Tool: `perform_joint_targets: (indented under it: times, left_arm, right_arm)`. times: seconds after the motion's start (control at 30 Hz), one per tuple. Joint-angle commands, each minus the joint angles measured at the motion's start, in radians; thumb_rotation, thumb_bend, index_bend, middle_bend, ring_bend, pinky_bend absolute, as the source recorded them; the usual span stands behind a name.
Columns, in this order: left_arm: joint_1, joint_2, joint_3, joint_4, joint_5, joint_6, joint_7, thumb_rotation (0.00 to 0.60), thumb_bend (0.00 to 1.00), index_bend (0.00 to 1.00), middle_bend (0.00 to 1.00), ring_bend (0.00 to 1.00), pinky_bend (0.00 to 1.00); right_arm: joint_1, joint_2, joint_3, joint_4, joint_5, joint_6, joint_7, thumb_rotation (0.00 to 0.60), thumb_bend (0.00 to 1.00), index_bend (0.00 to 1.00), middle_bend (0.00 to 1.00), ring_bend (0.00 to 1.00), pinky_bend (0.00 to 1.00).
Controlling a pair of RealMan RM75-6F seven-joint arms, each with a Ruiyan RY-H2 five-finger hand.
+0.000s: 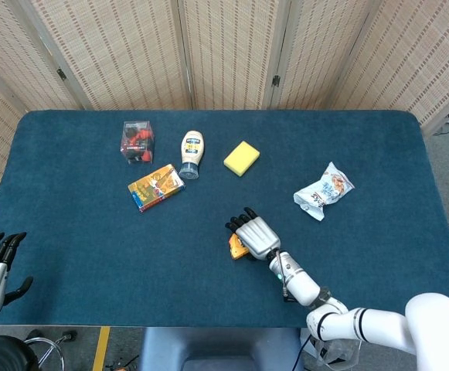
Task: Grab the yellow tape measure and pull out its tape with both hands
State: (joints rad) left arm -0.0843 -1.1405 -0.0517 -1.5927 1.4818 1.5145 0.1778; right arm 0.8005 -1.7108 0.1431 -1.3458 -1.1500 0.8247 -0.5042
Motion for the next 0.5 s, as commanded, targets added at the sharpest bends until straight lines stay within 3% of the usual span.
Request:
perform_joint_targets:
  times: [0.03,0.3,0.5]
  left_arm:
    - [0.002,0.000,0.000,0.000,-0.001,0.001,-0.002,0.600,0.28,0.15,0.21,0.13,0.06]
    - [0.005,-0.002,0.001,0.005,-0.003,0.003,-0.005,0.600,0.28,0.15,0.21,0.13,0.06]
    - [-0.005,0.000,-0.007,0.006,-0.001,-0.003,-0.005,0.600,0.28,0.15,0.21,0.13,0.06]
  right_arm:
    - [0.005,0.000,-0.005,0.004,0.000,0.000,-0.008,0.600,0.21,0.22,0.24,0.20,0.08]
    - [0.015,-0.008,-0.013,0.015,0.014,-0.002,-0.016,0.600,0.21,0.34,0.33,0.24,0.08]
    - [0.022,-0.019,-0.008,0.023,-0.014,0.019,0.008,0.600,0.21,0.52,0.43,0.32,0.11]
